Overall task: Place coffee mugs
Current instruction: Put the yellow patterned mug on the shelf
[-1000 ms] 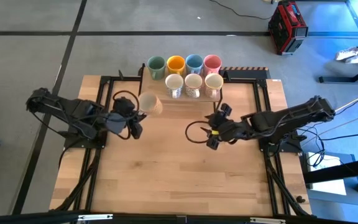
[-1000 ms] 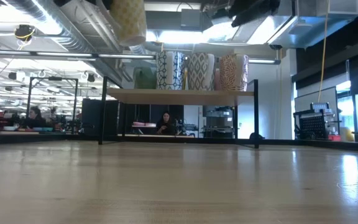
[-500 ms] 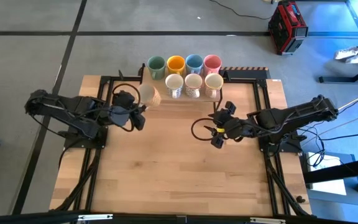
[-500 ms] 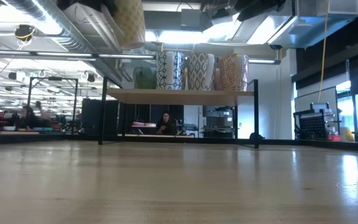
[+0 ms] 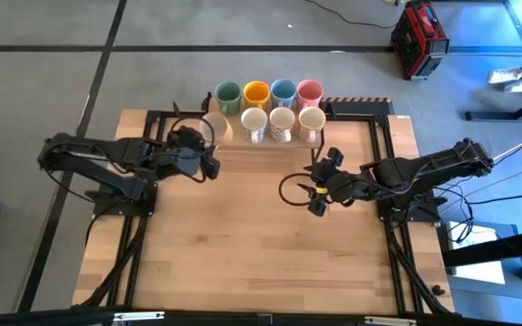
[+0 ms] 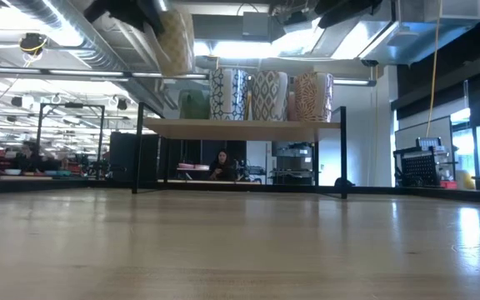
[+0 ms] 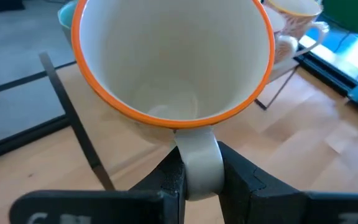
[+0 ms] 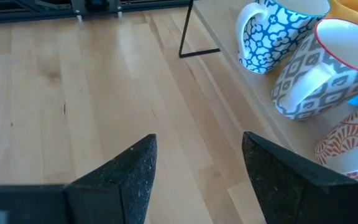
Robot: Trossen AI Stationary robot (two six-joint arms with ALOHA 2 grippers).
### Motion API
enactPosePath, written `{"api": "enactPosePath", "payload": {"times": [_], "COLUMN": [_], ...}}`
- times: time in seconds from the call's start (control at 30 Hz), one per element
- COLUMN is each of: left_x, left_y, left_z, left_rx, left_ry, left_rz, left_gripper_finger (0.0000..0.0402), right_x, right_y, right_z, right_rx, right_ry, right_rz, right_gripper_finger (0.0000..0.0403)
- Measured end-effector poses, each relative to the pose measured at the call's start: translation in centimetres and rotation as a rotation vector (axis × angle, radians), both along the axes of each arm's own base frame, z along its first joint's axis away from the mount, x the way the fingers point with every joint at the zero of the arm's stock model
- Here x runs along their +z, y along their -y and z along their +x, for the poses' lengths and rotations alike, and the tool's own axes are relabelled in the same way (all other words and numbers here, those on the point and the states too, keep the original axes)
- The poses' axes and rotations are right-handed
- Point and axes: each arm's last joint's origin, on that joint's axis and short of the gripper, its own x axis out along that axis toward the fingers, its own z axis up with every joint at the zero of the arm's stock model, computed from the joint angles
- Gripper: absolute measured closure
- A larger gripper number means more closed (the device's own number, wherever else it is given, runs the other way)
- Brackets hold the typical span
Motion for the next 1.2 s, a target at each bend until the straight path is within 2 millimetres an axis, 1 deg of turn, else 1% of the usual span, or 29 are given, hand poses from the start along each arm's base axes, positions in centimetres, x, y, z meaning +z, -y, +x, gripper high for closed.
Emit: {"api": "enactPosePath", "payload": {"times": [0.13,0.27,0.5,0.67,0.87,1.2], "left_x": [-0.8,-1.7,-2.8,-3.7,-4.4,-4.4], "left_y": [-0.7,-1.8,-4.0,-5.1,-5.7,-6.5], "left_z": [1.2,2.2,3.2,4.0,4.7,4.6], "left_rx": [0.027,0.048,0.085,0.114,0.126,0.182], "left_ry": [-0.038,-0.075,-0.135,-0.162,-0.181,-0.145], "left_rz": [-0.01,-0.049,-0.102,-0.123,-0.136,-0.147], "left_gripper_finger": [0.0348,0.0348,0.0348,0.0348,0.0348,0.0344], "right_x": [0.0,0.0,-0.1,-0.1,-0.1,-0.1], "right_y": [0.0,0.1,0.1,0.1,0.1,0.1], "right_z": [0.0,0.0,-0.1,-0.1,-0.1,-0.1], "right_rx": [0.0,-0.009,-0.012,-0.012,-0.011,-0.017], "right_ry": [0.0,0.0,-0.015,-0.02,-0.02,-0.015], "right_rz": [0.0,-0.012,-0.02,-0.021,-0.021,-0.015], "right_gripper_finger": [0.0175,0.0175,0.0175,0.0175,0.0175,0.0175]}}
